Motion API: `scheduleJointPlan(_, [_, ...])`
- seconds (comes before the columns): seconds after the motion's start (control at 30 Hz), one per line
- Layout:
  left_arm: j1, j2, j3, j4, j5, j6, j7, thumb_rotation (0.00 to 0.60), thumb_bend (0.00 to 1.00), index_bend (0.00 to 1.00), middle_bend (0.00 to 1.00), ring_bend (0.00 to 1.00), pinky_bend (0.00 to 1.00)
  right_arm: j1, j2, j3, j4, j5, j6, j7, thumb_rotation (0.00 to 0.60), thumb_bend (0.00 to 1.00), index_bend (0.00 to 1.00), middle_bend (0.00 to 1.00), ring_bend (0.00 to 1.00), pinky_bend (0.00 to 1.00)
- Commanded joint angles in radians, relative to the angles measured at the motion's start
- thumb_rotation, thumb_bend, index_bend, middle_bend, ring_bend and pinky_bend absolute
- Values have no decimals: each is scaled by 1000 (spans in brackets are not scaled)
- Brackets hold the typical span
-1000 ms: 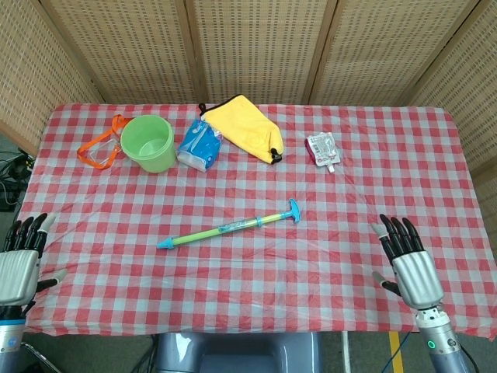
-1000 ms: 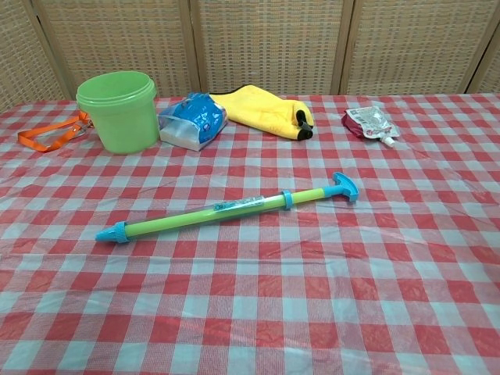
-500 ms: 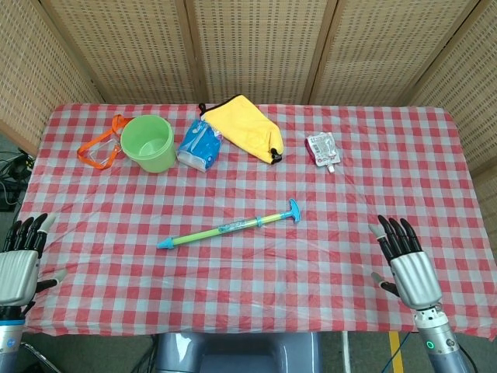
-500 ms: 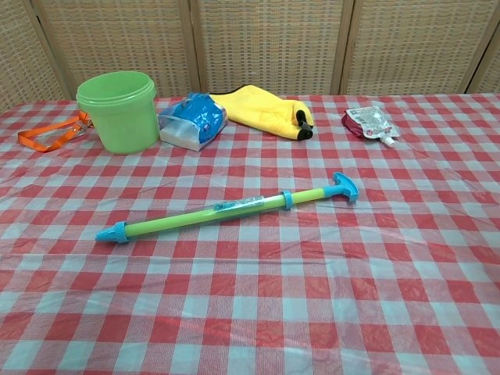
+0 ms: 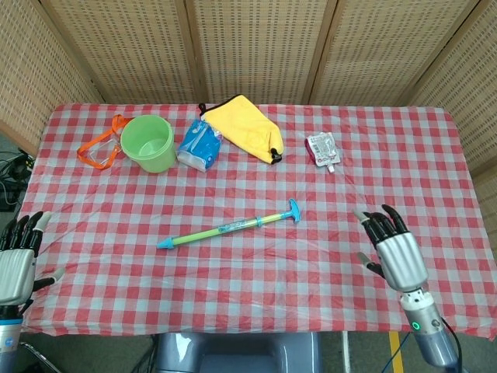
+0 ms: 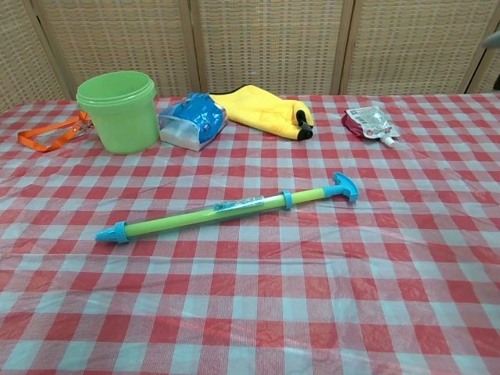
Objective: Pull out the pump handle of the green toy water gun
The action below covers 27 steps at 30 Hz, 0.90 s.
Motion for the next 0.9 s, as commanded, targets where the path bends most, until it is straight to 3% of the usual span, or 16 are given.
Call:
scheduleJointPlan(0.03, [-1,0,-1,1,-5,-3,-2,600,43,0,0,0,0,92,-28,66,-29,39,-126,-95,600,86,335,863,793,541])
scheduleJointPlan(0.17, [-3,0,-3,5,-8,-7,-6,600,43,0,0,0,0,147,-49,80,-50,97,-233,-151,600,109,387,975,903,659])
scheduleJointPlan(0.33, [-6,-1,-5,9,-14,-15,-11,600,42,0,0,0,0,207,-82,88,-77,180,-358,-251,600,217,381,1000,967,754])
scheduleJointPlan(0.6, [-13,1,-3,14,-21,-35,-21,600,43,0,0,0,0,303,-175,119,-63,350,-510,-371,600,242,405,1000,997,796])
scheduleJointPlan(0.9, [-15,4,-3,16,-23,-38,-34,600,43,0,0,0,0,370,-256,131,-22,456,-548,-474,600,357,424,1000,999,798])
